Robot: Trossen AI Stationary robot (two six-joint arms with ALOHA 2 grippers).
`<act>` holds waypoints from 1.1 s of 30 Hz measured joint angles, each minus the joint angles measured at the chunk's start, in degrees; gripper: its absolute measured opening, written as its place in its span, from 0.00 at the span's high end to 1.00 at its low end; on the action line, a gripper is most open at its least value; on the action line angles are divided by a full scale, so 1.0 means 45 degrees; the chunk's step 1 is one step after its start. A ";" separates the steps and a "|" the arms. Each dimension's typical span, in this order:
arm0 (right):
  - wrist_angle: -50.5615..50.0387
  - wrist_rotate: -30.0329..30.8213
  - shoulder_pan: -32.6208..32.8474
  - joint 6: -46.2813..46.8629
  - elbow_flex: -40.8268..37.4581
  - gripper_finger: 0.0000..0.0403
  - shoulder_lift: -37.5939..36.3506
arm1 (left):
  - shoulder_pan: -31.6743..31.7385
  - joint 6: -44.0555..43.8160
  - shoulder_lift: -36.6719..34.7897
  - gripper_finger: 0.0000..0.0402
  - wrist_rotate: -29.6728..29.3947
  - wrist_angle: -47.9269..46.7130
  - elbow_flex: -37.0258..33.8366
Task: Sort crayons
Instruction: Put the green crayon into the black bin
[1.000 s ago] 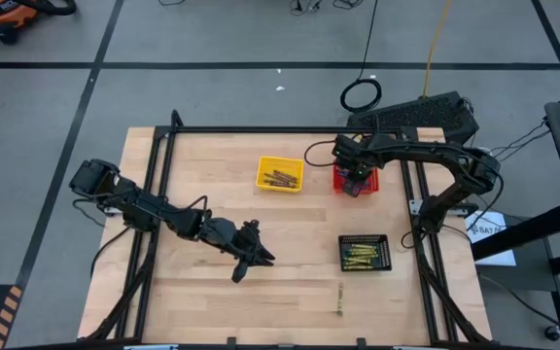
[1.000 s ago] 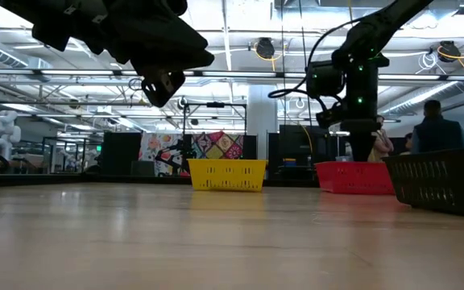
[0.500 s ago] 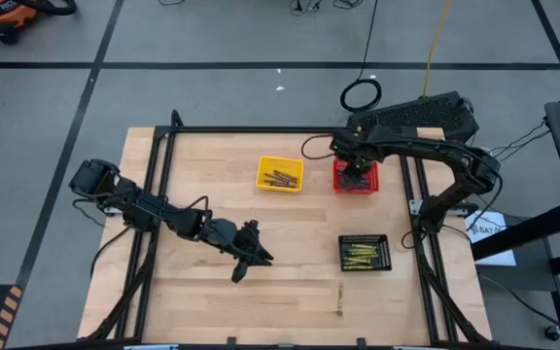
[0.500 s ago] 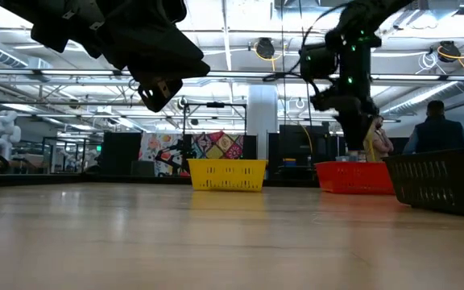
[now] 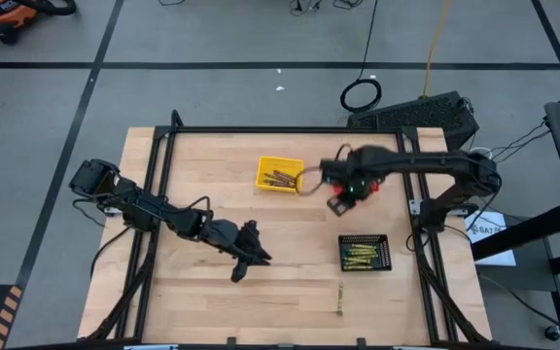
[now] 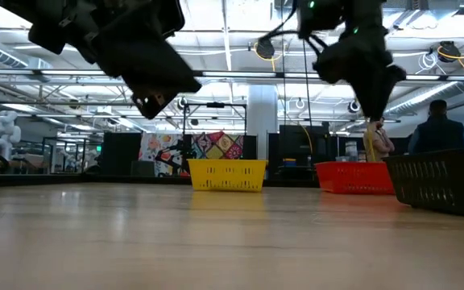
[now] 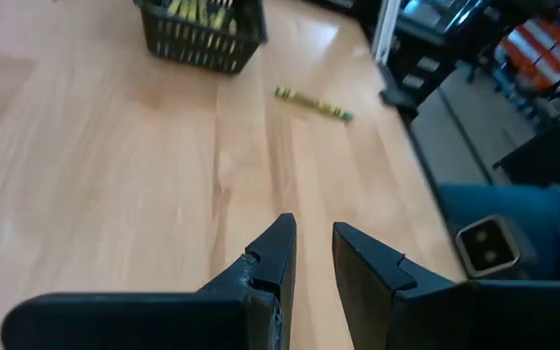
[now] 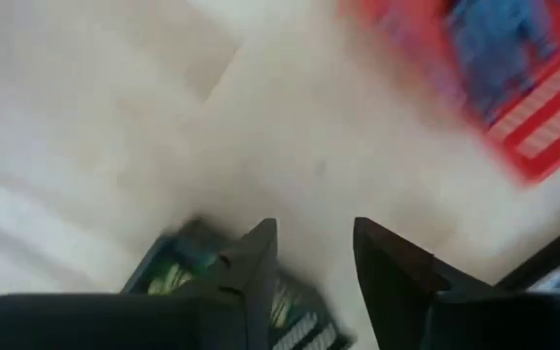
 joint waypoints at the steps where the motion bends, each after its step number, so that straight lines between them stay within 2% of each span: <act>1: -0.0056 -0.0170 0.0492 0.0367 0.0000 0.69 0.0000 | 0.0000 0.0061 0.0000 0.81 0.0000 -0.0194 0.0000; 10: 0.0245 -0.1043 0.4642 0.3923 0.0005 0.69 0.0000 | 0.0000 0.0397 0.0005 0.81 -0.0101 -0.0915 0.0000; 19: 0.2305 -0.1538 0.6747 0.7977 0.0005 0.69 0.0000 | -0.0040 0.0393 0.0005 0.81 -0.0102 -0.0951 0.0000; 21: 0.3188 -0.1353 0.7273 0.9066 0.0005 0.69 0.0000 | -0.0050 0.0405 0.0005 0.81 -0.0102 -0.0974 0.0000; 27: 0.5876 0.0865 0.9031 1.2073 0.0005 0.69 0.0000 | -0.0049 0.0520 0.0005 0.81 -0.0102 -0.1017 0.0000; 30: 0.6882 0.1151 0.9508 1.2046 0.0005 0.69 0.0000 | -0.0049 0.0779 0.0005 0.81 -0.0102 -0.1019 0.0000; 33: 0.7657 0.1145 0.9752 1.1113 0.0005 0.69 0.0000 | -0.0050 0.0974 0.0005 0.81 -0.0099 -0.1012 0.0000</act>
